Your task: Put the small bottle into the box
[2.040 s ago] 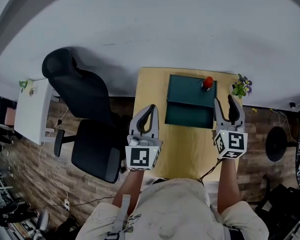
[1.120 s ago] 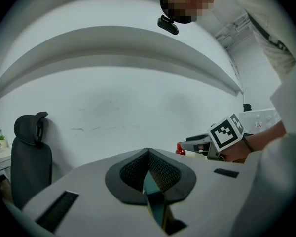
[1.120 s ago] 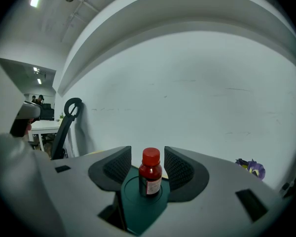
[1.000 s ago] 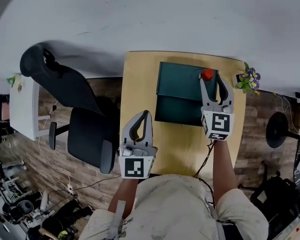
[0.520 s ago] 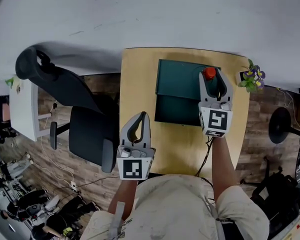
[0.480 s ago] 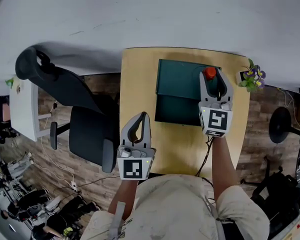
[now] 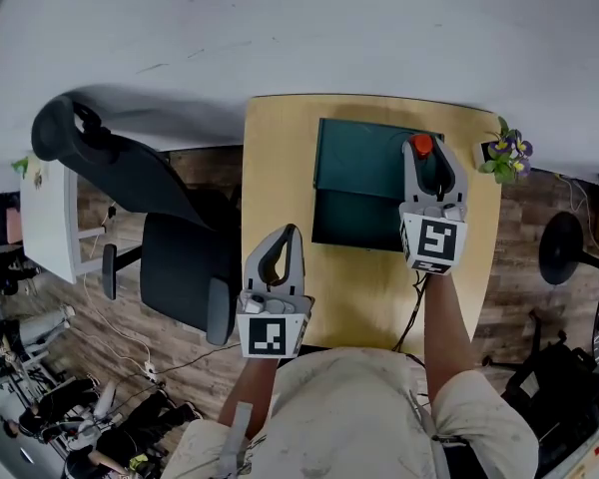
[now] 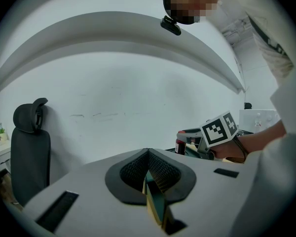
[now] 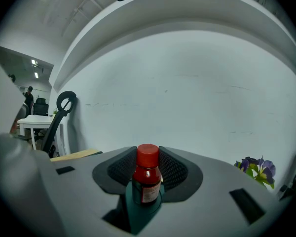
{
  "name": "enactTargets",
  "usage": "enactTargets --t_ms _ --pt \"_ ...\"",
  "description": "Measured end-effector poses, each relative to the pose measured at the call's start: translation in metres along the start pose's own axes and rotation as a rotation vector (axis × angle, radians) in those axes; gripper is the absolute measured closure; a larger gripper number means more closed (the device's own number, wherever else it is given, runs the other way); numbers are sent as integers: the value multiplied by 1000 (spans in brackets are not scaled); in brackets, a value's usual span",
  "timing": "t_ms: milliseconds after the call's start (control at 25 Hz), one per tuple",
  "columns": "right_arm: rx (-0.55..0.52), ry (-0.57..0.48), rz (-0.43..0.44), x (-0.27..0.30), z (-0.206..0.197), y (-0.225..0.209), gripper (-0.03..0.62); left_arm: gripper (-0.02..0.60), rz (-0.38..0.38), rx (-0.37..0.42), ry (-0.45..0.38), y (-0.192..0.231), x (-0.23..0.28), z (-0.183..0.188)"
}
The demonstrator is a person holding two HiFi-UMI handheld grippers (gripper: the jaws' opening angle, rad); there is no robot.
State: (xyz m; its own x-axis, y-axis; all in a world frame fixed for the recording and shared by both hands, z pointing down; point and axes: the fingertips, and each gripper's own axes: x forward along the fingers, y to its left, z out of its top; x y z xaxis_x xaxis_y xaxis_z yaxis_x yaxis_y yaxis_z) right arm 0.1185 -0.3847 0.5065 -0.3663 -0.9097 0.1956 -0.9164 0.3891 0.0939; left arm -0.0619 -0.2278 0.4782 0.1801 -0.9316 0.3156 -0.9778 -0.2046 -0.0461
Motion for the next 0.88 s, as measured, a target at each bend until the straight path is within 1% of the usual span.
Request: enactTargets --t_ms 120,240,360,480,880 --pt "1 7 17 -1 0 3 445 574 -4 2 -24 0 0 4" --pt "6 16 22 -2 -1 4 447 574 -8 9 0 -1 -3 1" --pt "15 18 31 -5 2 7 447 574 -6 4 -16 -1 -5 5" --pt "17 6 38 -8 7 8 447 574 -6 0 -39 -2 -5 9" --pt "23 -30 43 -24 26 7 447 574 0 -1 -62 -4 -11 17"
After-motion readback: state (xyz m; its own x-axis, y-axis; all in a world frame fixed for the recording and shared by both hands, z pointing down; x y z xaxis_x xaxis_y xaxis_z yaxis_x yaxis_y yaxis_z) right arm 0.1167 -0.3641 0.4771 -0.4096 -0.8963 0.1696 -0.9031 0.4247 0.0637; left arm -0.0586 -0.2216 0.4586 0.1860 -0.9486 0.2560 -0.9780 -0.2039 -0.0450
